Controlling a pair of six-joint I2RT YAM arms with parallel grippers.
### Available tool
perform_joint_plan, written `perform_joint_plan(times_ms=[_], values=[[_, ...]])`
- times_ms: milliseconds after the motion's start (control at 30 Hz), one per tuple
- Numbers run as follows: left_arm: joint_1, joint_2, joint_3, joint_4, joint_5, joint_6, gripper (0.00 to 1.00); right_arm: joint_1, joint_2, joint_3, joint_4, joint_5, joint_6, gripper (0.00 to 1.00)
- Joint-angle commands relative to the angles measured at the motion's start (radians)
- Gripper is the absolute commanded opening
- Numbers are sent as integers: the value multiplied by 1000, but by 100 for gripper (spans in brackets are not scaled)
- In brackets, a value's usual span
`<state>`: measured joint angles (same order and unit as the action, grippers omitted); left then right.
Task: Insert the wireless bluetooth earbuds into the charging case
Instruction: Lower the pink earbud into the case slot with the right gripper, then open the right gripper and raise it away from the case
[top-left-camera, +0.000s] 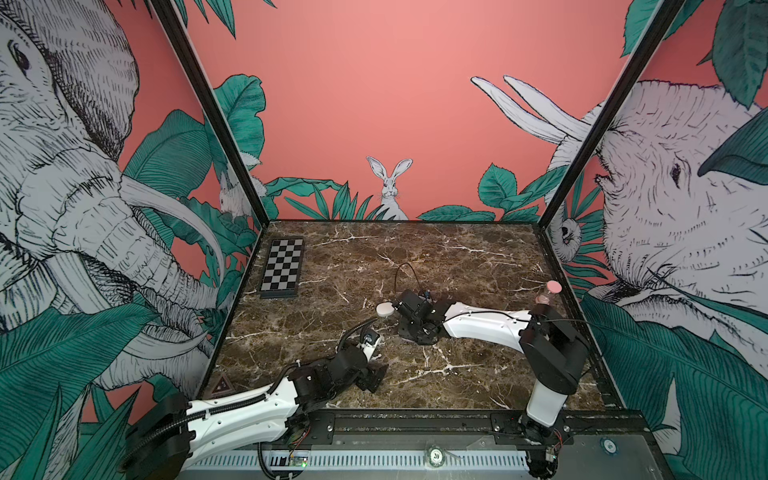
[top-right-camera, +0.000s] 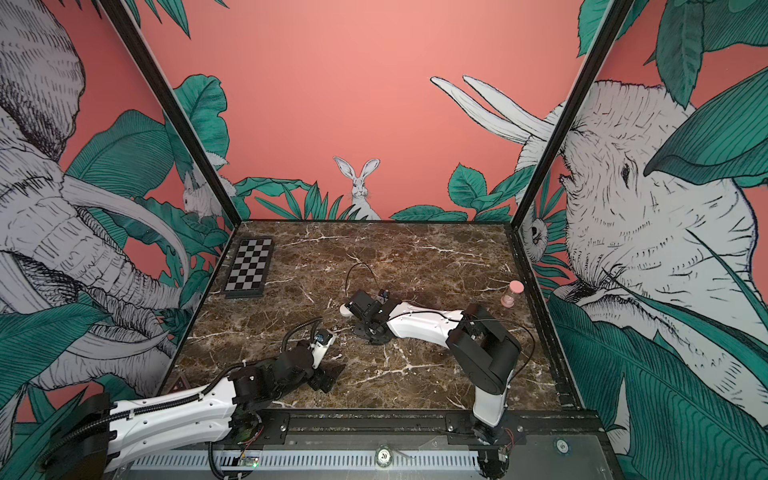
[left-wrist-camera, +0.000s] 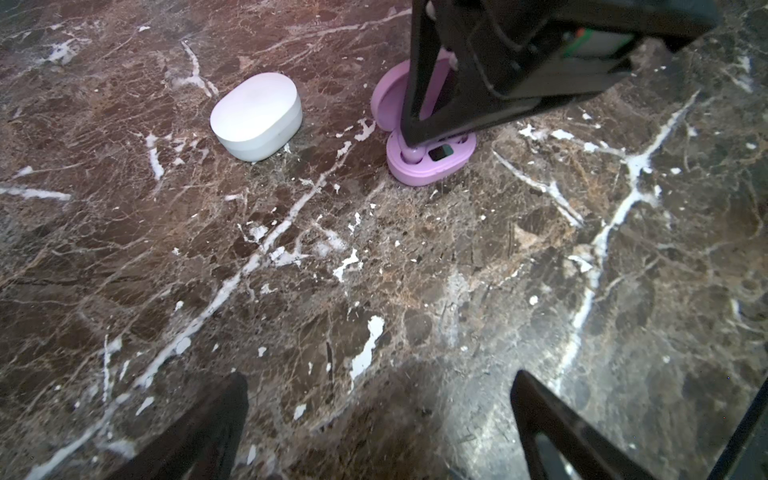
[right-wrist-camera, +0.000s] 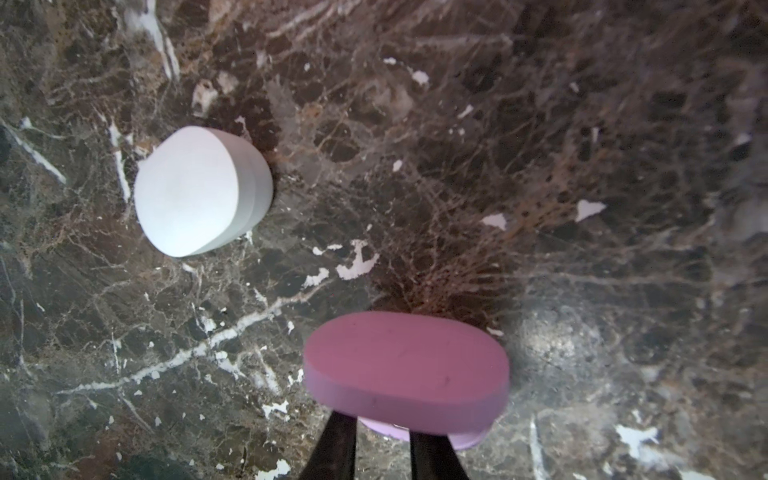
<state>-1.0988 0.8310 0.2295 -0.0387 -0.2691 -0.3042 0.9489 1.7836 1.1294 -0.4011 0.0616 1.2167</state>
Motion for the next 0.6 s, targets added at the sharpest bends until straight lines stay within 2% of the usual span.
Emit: perform_joint_plan(times_ms=[0,267,567], values=[[-3,1,28,2,4,1,99,-2,-38,-10,9,-21,-32,24],[-4,-3,33,-7,5,-2,99,-2,-82,-13,-1,-63,-87,32],[-4,-12,51,-30,-18,-12,99,-2,-176,-32,-48,-34,-147,63]])
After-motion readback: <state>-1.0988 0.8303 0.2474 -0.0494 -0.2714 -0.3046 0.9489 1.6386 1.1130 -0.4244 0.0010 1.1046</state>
